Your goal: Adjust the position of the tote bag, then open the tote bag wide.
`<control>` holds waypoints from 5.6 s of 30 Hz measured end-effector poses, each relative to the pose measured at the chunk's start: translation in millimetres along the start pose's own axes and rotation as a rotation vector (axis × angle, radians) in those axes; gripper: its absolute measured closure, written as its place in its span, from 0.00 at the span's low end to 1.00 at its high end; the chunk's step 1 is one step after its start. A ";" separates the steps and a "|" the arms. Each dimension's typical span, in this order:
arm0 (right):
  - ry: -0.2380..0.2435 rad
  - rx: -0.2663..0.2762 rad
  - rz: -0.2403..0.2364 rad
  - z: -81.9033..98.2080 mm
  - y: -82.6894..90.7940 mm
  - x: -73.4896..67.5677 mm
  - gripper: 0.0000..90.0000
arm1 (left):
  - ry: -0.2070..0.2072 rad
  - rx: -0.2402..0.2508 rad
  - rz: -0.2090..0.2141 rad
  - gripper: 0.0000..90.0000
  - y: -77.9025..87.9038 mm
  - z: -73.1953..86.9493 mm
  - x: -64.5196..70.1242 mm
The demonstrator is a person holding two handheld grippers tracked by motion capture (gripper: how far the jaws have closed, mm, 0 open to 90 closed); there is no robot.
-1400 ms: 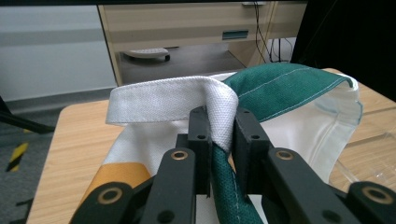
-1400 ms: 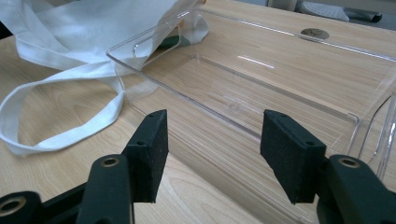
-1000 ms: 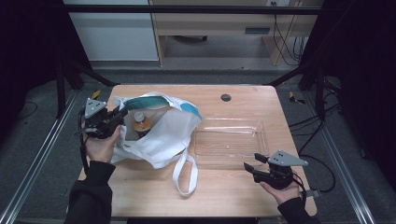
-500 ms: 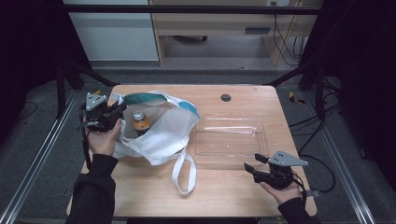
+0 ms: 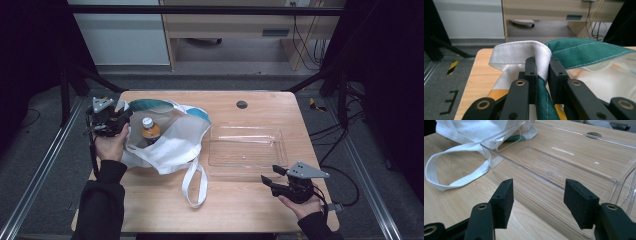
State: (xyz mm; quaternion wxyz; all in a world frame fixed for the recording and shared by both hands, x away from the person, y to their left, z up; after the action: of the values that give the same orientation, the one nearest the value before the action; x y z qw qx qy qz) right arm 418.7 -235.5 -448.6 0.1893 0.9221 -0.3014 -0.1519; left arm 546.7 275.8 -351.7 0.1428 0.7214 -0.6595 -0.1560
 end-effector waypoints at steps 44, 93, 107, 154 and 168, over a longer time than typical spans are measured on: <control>0.011 -0.002 0.000 0.7 0.0 1.0 0.45 | -0.039 -0.112 -0.101 0.87 -55.5 41.9 -16.1; 0.006 0.015 0.012 -0.1 2.8 2.5 0.41 | -0.053 -0.151 0.021 0.58 -54.0 67.8 -18.8; -0.023 0.045 0.065 2.7 13.0 10.4 0.36 | -0.081 -0.013 0.093 0.50 6.9 55.4 -29.4; -0.057 0.036 0.117 11.2 20.7 19.5 0.28 | -0.177 0.075 0.180 0.40 44.0 45.3 22.2; -0.048 0.028 0.117 10.5 19.3 18.6 0.28 | -0.182 0.071 0.137 0.40 25.5 42.9 27.0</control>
State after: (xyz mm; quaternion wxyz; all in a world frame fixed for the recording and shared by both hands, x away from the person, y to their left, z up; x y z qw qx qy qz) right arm 419.3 -264.0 -452.4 0.1779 0.9016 -0.3611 -0.1586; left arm 508.1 246.6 -381.2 0.0669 0.6620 -0.7227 -0.1873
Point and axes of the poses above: each handheld gripper's, and its own axes: y roughly backward along the jaws, z roughly out of its underside, x roughly to its right, the point moved 1 cm from there along -y, roughly forward along the jaws, and after that the axes turned 15 degrees about -z, right-handed, at the moved point
